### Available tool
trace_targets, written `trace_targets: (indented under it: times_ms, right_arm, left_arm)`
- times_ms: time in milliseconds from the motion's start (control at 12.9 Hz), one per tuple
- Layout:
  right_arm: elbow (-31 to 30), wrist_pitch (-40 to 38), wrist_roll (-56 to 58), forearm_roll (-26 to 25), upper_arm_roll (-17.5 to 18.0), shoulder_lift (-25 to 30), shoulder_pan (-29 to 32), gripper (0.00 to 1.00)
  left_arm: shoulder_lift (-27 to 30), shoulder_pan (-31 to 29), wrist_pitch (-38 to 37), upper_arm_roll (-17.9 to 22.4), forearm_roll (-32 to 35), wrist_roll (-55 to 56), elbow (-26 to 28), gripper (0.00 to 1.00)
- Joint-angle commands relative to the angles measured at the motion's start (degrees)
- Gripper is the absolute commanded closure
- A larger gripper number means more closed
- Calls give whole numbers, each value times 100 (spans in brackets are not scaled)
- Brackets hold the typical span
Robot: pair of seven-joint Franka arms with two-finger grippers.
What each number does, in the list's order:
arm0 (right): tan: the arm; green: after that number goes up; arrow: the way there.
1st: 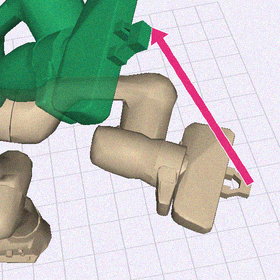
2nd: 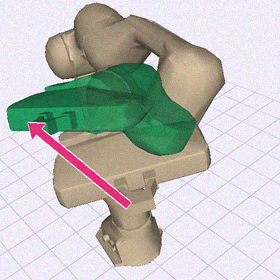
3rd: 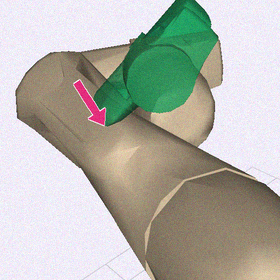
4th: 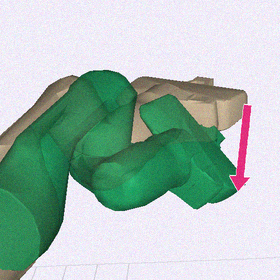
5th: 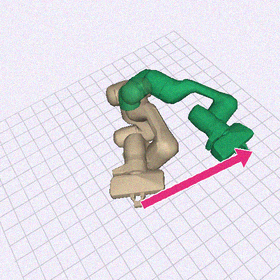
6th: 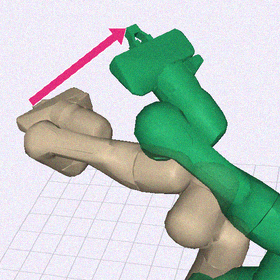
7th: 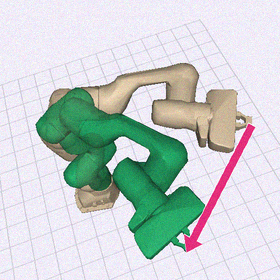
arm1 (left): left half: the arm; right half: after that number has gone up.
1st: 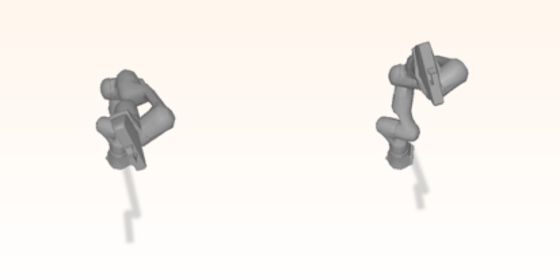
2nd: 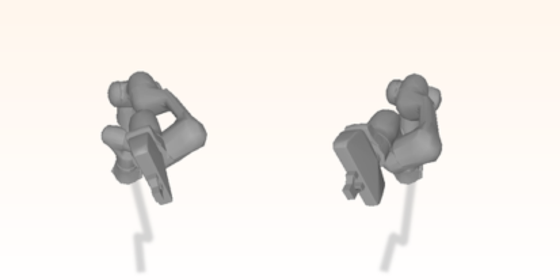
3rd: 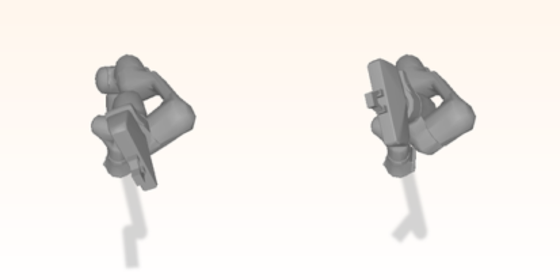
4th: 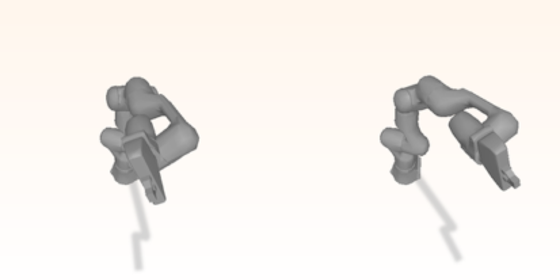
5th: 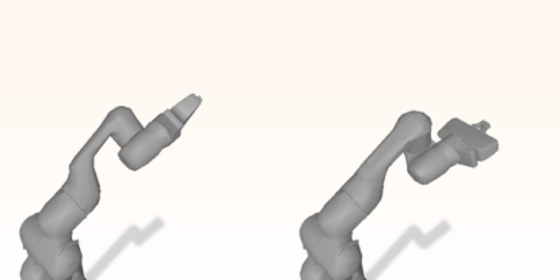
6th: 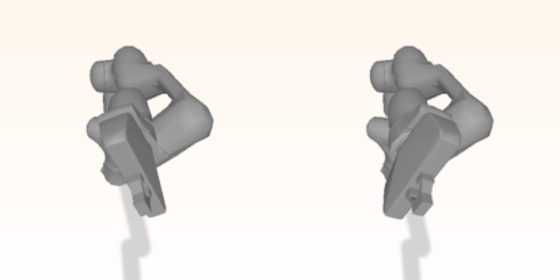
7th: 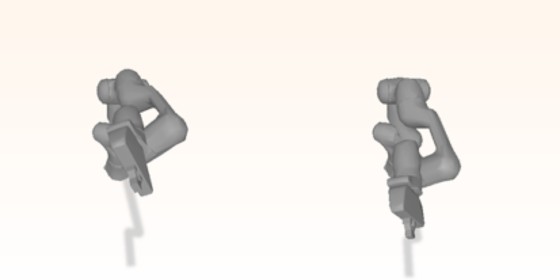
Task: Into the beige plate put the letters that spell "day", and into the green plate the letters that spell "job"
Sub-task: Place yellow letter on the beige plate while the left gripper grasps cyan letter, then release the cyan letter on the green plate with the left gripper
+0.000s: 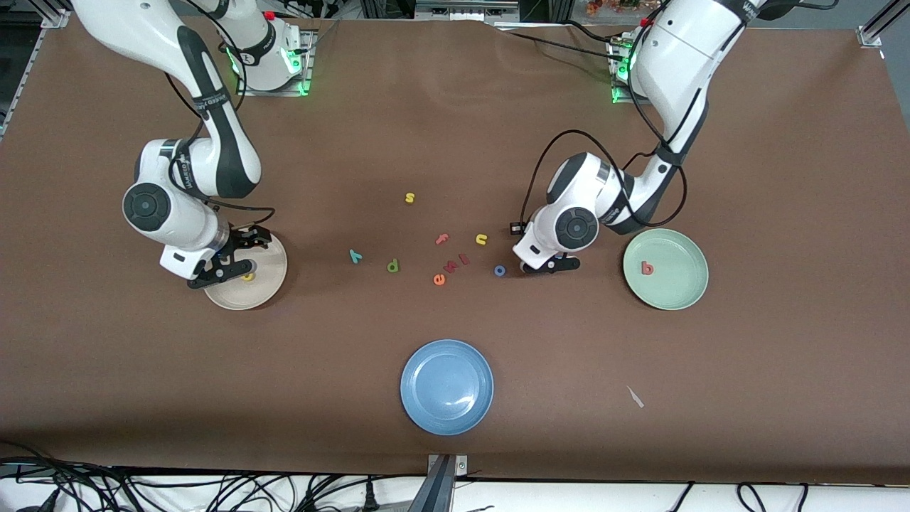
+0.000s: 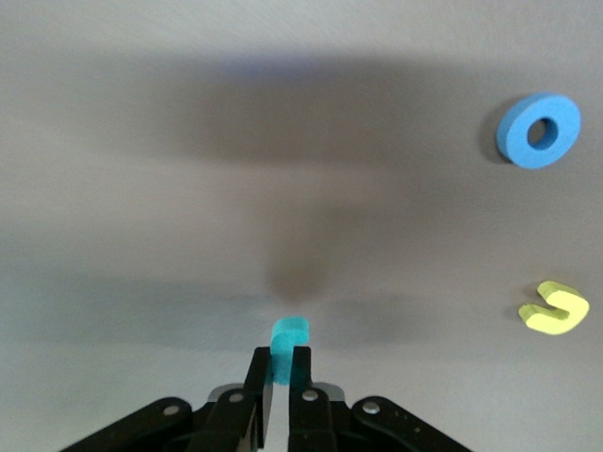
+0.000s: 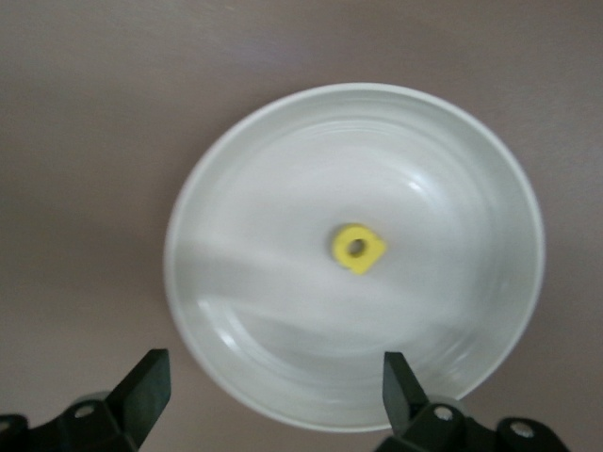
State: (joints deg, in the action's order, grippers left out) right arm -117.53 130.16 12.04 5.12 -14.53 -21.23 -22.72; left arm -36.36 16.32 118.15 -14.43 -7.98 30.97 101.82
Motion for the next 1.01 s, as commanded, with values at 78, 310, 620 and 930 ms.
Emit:
trace_targets:
  times_ms: [78, 310, 620, 930]
  right_arm:
    - [-6, -368, -790, 94, 485, 277, -13, 0]
    - [-15, -378, -835, 94, 932, 356, -22, 0]
    - [55, -378, -993, 85, 1364, 436, -22, 0]
    - [379, -334, -756, -20, 1488, 155, -153, 0]
  left_arm:
    - [374, -707, -1046, 28, 138, -1055, -259, 100]
    - [454, -1419, -1530, 11, 525, -2039, -382, 100]
    - [384, -2079, -1593, 37, 1305, -2823, -374, 100]
    - [86, -2546, -1488, 46, 1641, -3317, -304, 100]
